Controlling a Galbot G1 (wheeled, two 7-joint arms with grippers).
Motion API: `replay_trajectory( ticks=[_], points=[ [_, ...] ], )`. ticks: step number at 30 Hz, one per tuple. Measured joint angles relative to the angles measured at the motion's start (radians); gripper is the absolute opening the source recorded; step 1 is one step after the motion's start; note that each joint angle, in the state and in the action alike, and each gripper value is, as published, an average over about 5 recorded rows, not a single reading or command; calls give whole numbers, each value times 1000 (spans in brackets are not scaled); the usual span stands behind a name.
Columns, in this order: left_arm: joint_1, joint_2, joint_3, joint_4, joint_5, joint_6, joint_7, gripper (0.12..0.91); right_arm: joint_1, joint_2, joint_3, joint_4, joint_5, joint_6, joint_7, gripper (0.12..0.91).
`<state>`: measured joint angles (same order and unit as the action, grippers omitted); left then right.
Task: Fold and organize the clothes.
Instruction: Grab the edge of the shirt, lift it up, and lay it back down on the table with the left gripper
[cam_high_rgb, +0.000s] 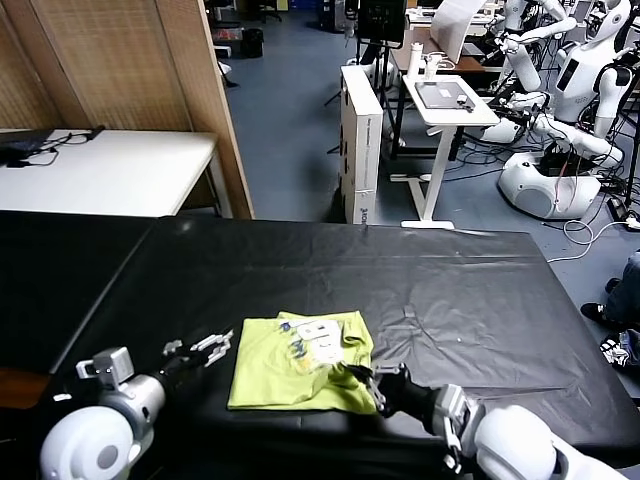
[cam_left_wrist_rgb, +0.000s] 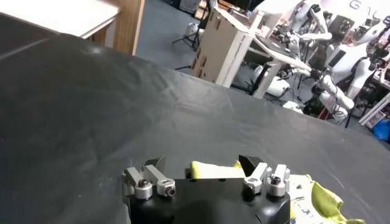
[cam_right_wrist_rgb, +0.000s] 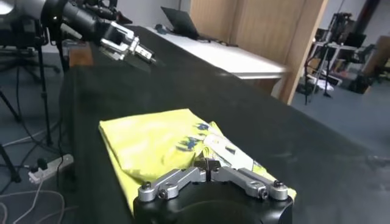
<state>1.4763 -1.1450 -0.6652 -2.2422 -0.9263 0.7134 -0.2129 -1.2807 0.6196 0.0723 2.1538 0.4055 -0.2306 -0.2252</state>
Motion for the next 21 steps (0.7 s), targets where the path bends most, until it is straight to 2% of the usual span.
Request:
replay_trajectory(
  ticks=[4,6,9,13,14,17,18,21],
  points=[
    [1,0,-2,0,-1,0,0,907,-42,-19,22,20,-5,1,1,145],
    [2,0,-3,1,-1,0,1,907,-61,-28,36,29,-5,4,1,184],
    [2,0,-5,2,-2,0,1,907,-96,-45,65,47,-2,16,-1,331],
    [2,-2,-5,3,-2,0,1,907,-159,-73,122,78,17,41,-4,577],
    [2,-3,-5,3,-1,0,1,907,-174,-78,138,84,27,45,0,653],
    [0,-6,-5,7,0,0,1,907,-200,-80,173,92,63,48,25,817],
    [-1,-8,-5,8,1,0,1,907,-198,-74,178,89,72,43,36,853],
    [-5,-11,-3,15,10,-2,1,907,-165,-44,171,71,79,17,74,900]
  ],
)
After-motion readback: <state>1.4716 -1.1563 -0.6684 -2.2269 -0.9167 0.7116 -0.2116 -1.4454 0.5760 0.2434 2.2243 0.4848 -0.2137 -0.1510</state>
